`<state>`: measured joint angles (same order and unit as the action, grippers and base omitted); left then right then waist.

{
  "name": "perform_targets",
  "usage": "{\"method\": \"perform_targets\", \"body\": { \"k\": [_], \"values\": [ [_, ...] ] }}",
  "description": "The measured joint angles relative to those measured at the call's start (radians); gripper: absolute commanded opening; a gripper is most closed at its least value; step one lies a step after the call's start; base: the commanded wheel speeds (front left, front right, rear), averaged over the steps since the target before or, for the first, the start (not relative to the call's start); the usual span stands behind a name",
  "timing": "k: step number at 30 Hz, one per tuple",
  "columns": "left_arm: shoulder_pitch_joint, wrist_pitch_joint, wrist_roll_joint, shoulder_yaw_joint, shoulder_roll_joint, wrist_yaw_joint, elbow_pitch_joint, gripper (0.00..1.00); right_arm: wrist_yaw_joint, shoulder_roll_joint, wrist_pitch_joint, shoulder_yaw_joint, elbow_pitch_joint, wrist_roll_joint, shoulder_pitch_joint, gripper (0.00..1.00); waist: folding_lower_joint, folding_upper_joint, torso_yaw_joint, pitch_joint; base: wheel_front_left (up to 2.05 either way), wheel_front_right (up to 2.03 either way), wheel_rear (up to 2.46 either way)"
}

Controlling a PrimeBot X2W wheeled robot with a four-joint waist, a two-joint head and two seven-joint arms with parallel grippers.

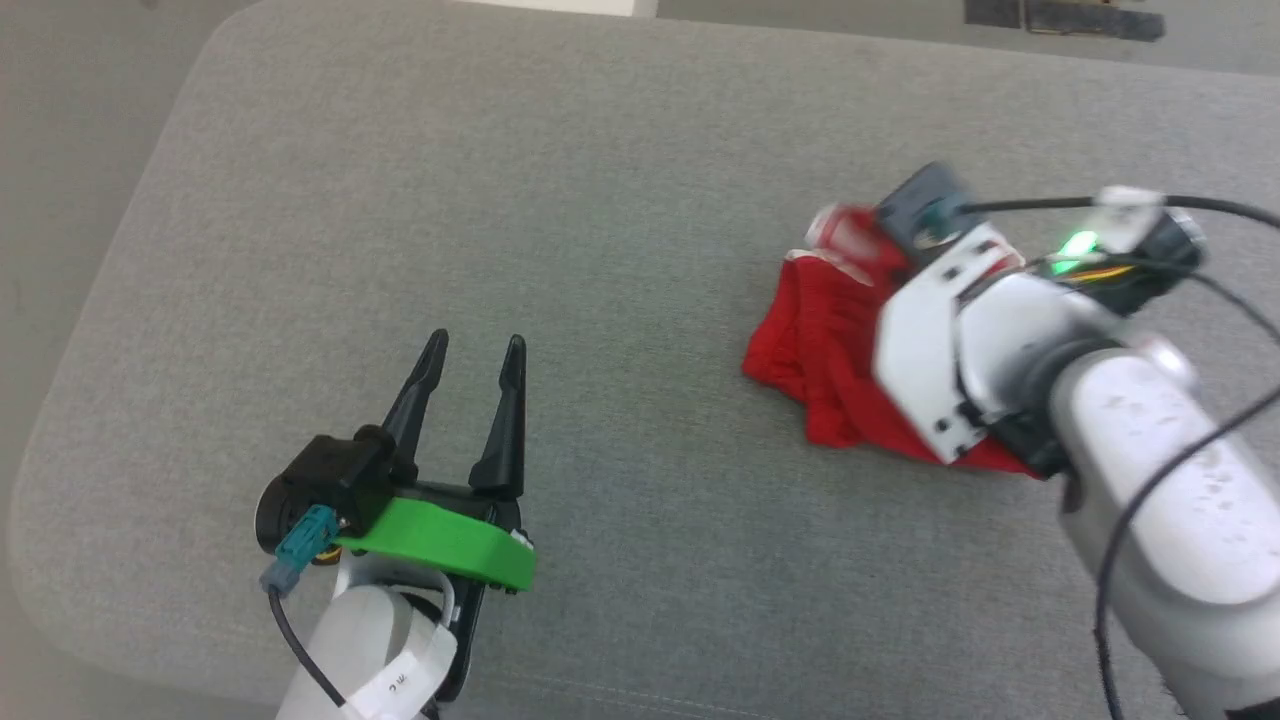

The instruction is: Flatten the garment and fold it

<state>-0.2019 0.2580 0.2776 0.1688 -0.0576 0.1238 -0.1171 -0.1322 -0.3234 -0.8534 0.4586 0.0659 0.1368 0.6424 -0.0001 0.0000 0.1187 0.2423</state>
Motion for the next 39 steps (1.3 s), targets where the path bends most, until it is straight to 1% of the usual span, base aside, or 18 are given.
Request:
{"method": "perform_targets", "body": {
  "k": [3,5,10,11,12,13,17,20,22,24,26,29,32,34,37,39],
  "values": [
    [-0.007,0.0,0.004,0.003,0.001,0.0,0.0,1.0,0.0,0.003,-0.006,0.085,0.057,0.034,0.023,0.0,0.0,0.0,0.018,0.01,0.0,0.0,0.0],
    [-0.012,0.0,0.005,0.005,0.001,0.0,0.0,1.0,0.0,0.008,-0.006,0.124,0.093,0.055,0.028,0.0,0.0,0.0,0.029,0.017,0.0,0.0,0.0],
    [-0.019,0.0,0.006,0.004,0.002,0.0,0.0,1.0,0.0,0.008,0.015,0.191,0.173,0.096,0.032,0.0,0.0,0.0,0.053,0.036,0.0,0.0,0.0],
    [-0.019,0.0,0.006,0.003,0.002,0.0,0.001,1.0,0.0,0.008,0.021,0.197,0.18,0.104,0.032,0.26,0.0,0.0,0.055,0.038,0.0,0.0,0.0],
    [-0.019,0.0,0.006,0.001,0.002,0.0,0.001,1.0,0.0,0.007,0.036,0.206,0.184,0.113,0.033,0.49,0.0,0.0,0.057,0.04,0.0,0.0,0.0],
    [-0.019,0.0,0.005,-0.002,0.002,0.0,0.001,1.0,0.0,0.007,0.053,0.213,0.187,0.119,0.035,1.0,0.0001,0.0,0.057,0.042,0.0,0.0,0.0],
    [-0.019,0.0,0.005,-0.015,0.002,0.0,-0.001,1.0,0.0,0.006,0.121,0.233,0.178,0.136,0.041,1.0,0.0001,0.0,0.045,0.035,0.0,0.0,0.0],
    [-0.017,0.0,0.004,-0.02,0.003,0.0,-0.003,1.0,0.0,0.007,0.192,0.232,0.144,0.148,0.041,1.0,0.0001,0.0,0.032,0.022,0.0,0.0,0.0],
    [-0.015,0.0,0.003,-0.022,0.003,0.0,-0.004,1.0,0.0,0.01,0.254,0.212,0.113,0.148,0.037,1.0,0.0001,0.0,0.023,0.011,0.0,0.0,0.0],
    [-0.012,0.0,0.002,-0.026,0.003,0.0,-0.005,1.0,0.0,0.022,0.33,0.168,0.077,0.147,0.02,1.0,0.0001,0.0,0.012,-0.002,0.0,0.0,0.0],
    [-0.006,0.0,0.002,-0.03,0.003,0.0,-0.005,1.0,0.0,0.035,0.398,0.112,0.053,0.143,-0.015,1.0,0.0001,0.0,0.0,-0.014,0.0,0.0,0.0],
    [0.003,0.0,0.002,-0.031,0.004,0.0,-0.005,1.0,0.0,0.061,0.505,-0.003,0.022,0.114,-0.098,1.0,0.0,0.0,-0.019,-0.035,0.0,0.0,0.0],
    [0.012,0.0,-0.001,-0.037,0.003,0.0,-0.007,1.0,0.0,0.107,0.611,-0.144,-0.004,0.078,-0.2,1.0,0.0001,0.0,-0.04,-0.055,0.0,0.0,0.0],
    [0.018,0.0,-0.004,-0.044,0.003,0.0,-0.006,1.0,0.0,0.149,0.696,-0.236,-0.02,0.048,-0.27,1.0,0.0001,0.0,-0.056,-0.069,0.0,0.0,0.0],
    [0.028,0.0,-0.005,-0.054,0.002,0.0,-0.007,1.0,0.0,0.203,0.808,-0.344,-0.031,0.02,-0.355,1.0,0.0001,0.0,-0.08,-0.087,0.0,0.0,0.0],
    [0.034,0.0,-0.005,-0.059,0.003,0.0,-0.007,1.0,0.0,0.224,0.867,-0.393,-0.031,0.008,-0.398,1.0,0.0001,0.0,-0.094,-0.098,0.0,0.0,0.0]
  ]
}}
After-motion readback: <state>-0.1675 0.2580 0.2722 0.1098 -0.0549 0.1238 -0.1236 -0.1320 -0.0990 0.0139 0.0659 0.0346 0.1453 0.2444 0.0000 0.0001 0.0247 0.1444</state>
